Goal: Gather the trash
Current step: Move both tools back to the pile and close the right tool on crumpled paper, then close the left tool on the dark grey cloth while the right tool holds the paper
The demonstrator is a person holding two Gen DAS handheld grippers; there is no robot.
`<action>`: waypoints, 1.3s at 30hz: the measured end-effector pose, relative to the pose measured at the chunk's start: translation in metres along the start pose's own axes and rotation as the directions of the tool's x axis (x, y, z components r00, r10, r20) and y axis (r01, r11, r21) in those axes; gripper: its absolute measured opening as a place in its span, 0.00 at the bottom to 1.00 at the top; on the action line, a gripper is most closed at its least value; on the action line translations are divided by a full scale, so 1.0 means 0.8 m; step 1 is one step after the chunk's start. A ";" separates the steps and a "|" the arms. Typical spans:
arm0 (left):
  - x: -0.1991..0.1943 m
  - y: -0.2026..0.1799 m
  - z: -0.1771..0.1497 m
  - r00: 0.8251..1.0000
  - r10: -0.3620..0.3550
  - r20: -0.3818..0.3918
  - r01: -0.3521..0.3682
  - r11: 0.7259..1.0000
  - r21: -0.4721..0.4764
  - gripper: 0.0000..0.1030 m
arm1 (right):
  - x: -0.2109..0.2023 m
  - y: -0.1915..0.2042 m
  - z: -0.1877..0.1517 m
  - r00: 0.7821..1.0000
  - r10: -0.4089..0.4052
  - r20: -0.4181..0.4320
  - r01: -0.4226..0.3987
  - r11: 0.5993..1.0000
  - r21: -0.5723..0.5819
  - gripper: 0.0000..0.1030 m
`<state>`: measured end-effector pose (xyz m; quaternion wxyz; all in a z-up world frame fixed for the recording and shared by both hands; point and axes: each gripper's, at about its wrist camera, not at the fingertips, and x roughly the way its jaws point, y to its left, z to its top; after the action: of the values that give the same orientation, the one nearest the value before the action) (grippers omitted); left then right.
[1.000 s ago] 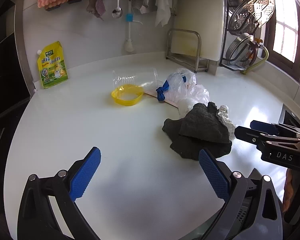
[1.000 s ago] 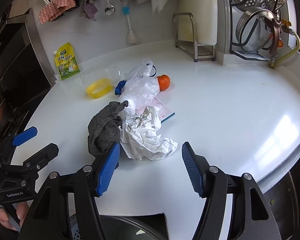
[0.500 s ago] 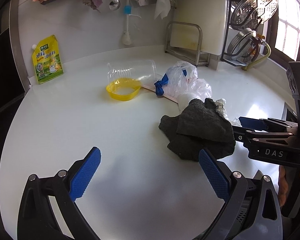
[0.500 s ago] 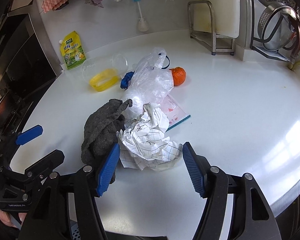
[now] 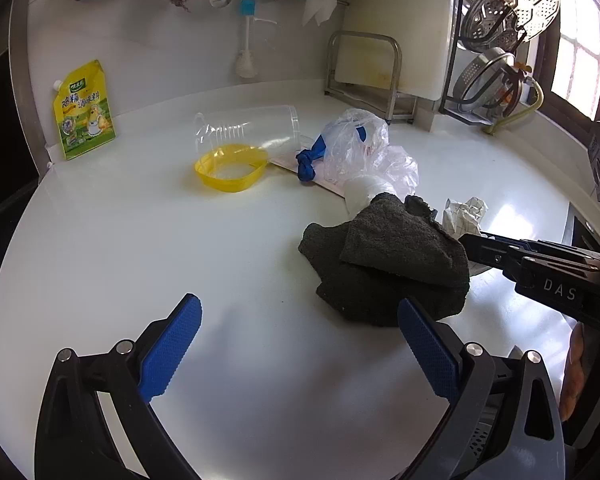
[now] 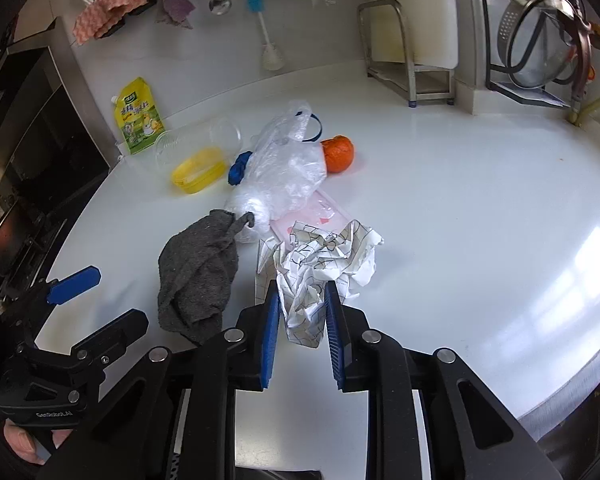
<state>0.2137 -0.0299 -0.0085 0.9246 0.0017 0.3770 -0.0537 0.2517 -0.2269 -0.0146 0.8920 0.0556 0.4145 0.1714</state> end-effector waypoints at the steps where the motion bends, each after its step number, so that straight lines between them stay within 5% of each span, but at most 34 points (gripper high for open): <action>1: 0.001 -0.004 0.001 1.000 -0.001 0.000 0.001 1.000 0.004 0.94 | -0.003 -0.007 0.000 1.000 -0.011 0.008 0.011 1.000 0.021 0.20; 13: -0.007 -0.051 0.013 0.999 -0.026 0.044 0.025 1.000 0.019 0.94 | -0.026 -0.083 0.001 0.996 -0.067 0.061 0.050 0.968 0.245 0.20; 27: 0.039 -0.068 0.029 0.999 0.040 -0.017 -0.040 0.999 0.016 0.93 | -0.032 -0.083 0.003 0.995 -0.061 0.079 0.040 0.971 0.237 0.20; 34: 0.045 -0.075 0.024 0.999 0.024 -0.032 -0.023 0.999 0.032 0.55 | -0.035 -0.084 0.000 0.995 -0.054 0.089 0.030 0.969 0.245 0.20; 39: 0.035 -0.068 0.023 1.000 0.016 -0.022 -0.015 0.999 0.031 0.39 | -0.036 -0.084 -0.001 0.994 -0.053 0.093 0.029 0.969 0.245 0.20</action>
<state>0.2413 -0.0877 -0.0127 0.9206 0.0197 0.3865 -0.0525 0.2515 -0.2997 -0.0106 0.9013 0.1644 0.3886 0.0977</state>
